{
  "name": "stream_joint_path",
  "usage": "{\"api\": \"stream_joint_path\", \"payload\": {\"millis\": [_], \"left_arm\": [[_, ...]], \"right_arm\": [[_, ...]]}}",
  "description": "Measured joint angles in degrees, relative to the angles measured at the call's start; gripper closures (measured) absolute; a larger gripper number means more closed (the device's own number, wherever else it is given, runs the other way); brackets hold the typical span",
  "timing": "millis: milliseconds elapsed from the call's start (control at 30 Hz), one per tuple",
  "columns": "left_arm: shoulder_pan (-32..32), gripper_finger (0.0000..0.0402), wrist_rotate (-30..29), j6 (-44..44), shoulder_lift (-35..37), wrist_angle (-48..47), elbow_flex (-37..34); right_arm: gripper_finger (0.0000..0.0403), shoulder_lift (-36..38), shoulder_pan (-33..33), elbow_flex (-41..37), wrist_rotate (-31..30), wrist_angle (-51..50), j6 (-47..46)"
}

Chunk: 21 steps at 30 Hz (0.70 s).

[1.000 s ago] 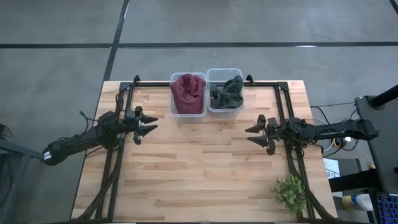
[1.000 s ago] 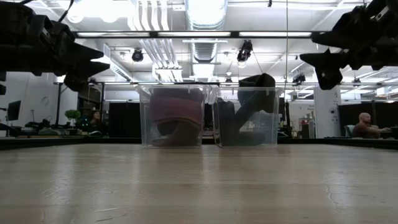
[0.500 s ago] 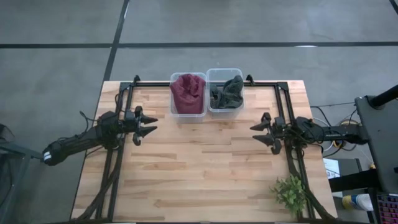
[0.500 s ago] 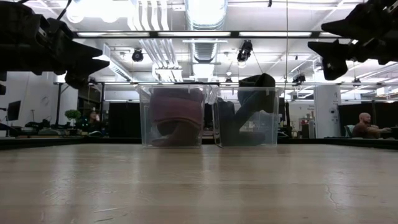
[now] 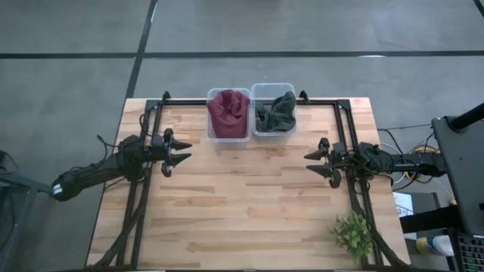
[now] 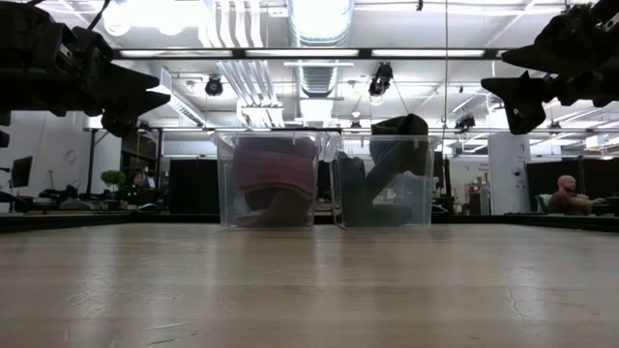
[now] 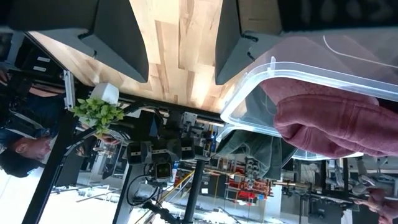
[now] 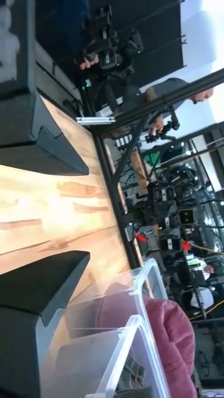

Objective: Pick & Place hat
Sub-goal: Return to Home Position

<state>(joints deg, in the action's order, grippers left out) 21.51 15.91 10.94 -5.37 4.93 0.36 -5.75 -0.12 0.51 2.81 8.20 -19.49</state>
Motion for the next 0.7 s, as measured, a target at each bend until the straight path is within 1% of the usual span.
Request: {"api": "stream_joint_path", "payload": {"millis": [700], "left_arm": [[0.01,0.0223,-0.16,0.22,0.0,-0.03,0.19]], "right_arm": [[0.02,-0.08,-0.02,0.0,0.04,-0.85,0.02]]}}
